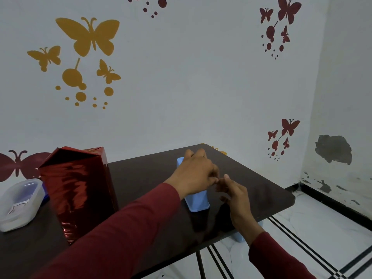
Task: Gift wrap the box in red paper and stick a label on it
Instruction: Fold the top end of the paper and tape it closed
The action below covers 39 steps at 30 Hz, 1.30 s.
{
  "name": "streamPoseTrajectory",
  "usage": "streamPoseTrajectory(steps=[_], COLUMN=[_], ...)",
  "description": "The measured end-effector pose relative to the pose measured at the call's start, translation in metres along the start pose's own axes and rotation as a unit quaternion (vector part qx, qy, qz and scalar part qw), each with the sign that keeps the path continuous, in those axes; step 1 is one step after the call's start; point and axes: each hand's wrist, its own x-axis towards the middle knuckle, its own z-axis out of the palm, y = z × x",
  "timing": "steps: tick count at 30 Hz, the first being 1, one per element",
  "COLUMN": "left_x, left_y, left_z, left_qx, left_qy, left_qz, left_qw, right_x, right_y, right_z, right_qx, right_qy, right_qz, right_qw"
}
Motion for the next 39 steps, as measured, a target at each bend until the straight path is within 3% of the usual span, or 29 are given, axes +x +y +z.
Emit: streamPoseTrajectory(steps=[4,9,15,25,28,34,39], left_x=[-0.003,-0.004,-0.008,-0.009,-0.012,-0.029,-0.053], left_y=[0.000,-0.005,-0.013,-0.013,-0.015,-0.024,-0.035], left_z=[-0.005,-0.011,-0.007,-0.002,-0.006,-0.024,-0.054], left_qx=[-0.008,-0.096,-0.186,-0.164,-0.176,-0.172,-0.162], left_qy=[0.009,0.041,0.028,0.023,0.052,0.062,0.100], left_qz=[0.000,-0.038,-0.112,-0.159,-0.190,-0.166,-0.157], left_qw=[1.000,0.994,0.976,0.973,0.964,0.969,0.969], right_x=[0.001,0.007,0.000,0.002,0.003,-0.001,-0.013], right_y=[-0.001,-0.001,-0.001,0.006,0.006,0.002,-0.027], right_z=[-0.002,-0.008,-0.010,-0.008,-0.007,-0.005,0.015], right_qx=[0.039,0.151,0.088,0.063,0.060,0.028,0.040], right_qy=[-0.010,0.005,-0.049,-0.015,0.001,0.002,-0.006], right_qz=[0.019,0.059,0.007,-0.023,-0.012,-0.012,-0.065], right_qw=[0.999,0.987,0.995,0.998,0.998,1.000,0.997])
